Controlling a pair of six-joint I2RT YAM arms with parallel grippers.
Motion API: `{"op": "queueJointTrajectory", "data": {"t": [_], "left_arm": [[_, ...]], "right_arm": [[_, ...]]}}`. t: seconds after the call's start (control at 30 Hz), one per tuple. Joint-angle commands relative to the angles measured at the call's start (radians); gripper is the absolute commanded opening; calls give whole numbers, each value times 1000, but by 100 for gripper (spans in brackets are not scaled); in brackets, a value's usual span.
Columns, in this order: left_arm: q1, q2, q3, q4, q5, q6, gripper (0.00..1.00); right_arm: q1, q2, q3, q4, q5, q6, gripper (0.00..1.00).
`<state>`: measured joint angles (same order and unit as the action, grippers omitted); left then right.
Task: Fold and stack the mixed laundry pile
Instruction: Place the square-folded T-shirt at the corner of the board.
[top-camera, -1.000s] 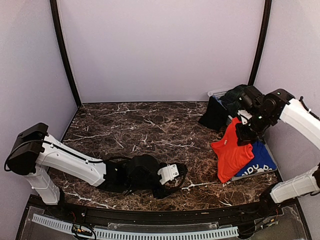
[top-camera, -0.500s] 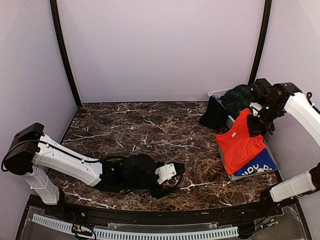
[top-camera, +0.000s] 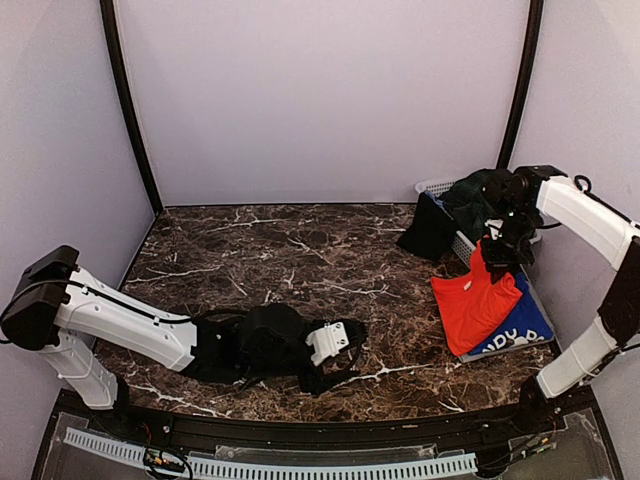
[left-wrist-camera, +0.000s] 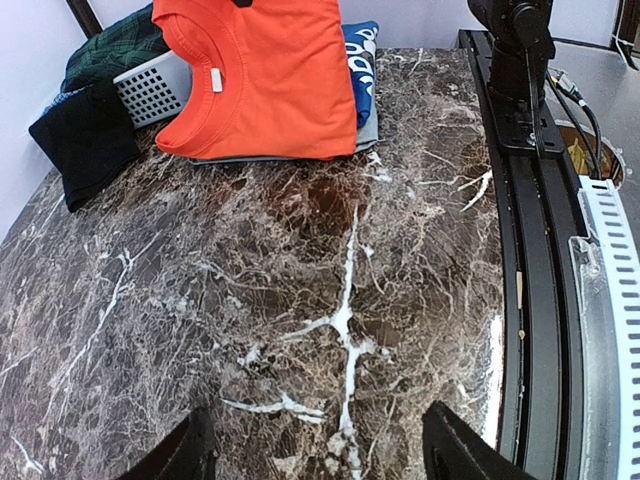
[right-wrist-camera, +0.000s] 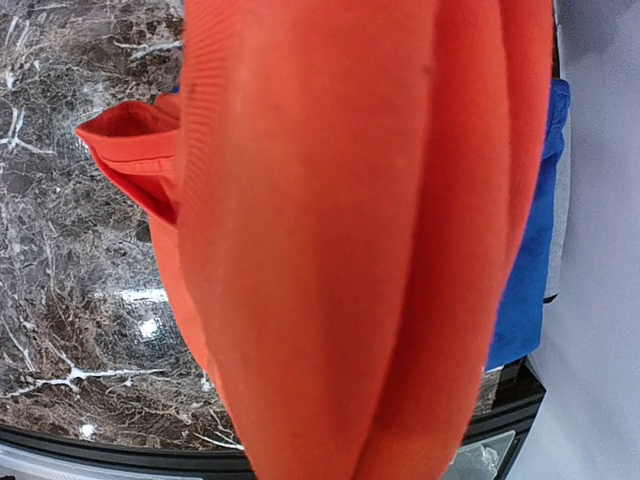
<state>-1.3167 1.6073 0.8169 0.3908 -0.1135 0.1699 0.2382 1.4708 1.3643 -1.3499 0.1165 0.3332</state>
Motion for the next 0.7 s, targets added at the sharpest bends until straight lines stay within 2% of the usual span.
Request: {"op": "queueJointTrajectory", "data": {"t": [0.0,0.17,0.33,0.4,0.5,0.67], "left_arm": [[-4,-43,-15,23,2,7,70],[-4,-55,-20,26,8,6,70],[-3,-65,-27,25,9,6,70],[-4,-68,-30,23,7,6,70],[-4,-71,-31,17,0,8,70],[-3,-74,-29,0,-17,9,70]], "right_arm": [[-38,2,19,5,6,0,2],[-112,36,12,19,-3,-5,4],[-125,153,54,2,32,3,6],[-125,194,72,1,62,12,10],[-129,251,86,7,118,19,21],[-129,328,134,-21,253,37,64]]}}
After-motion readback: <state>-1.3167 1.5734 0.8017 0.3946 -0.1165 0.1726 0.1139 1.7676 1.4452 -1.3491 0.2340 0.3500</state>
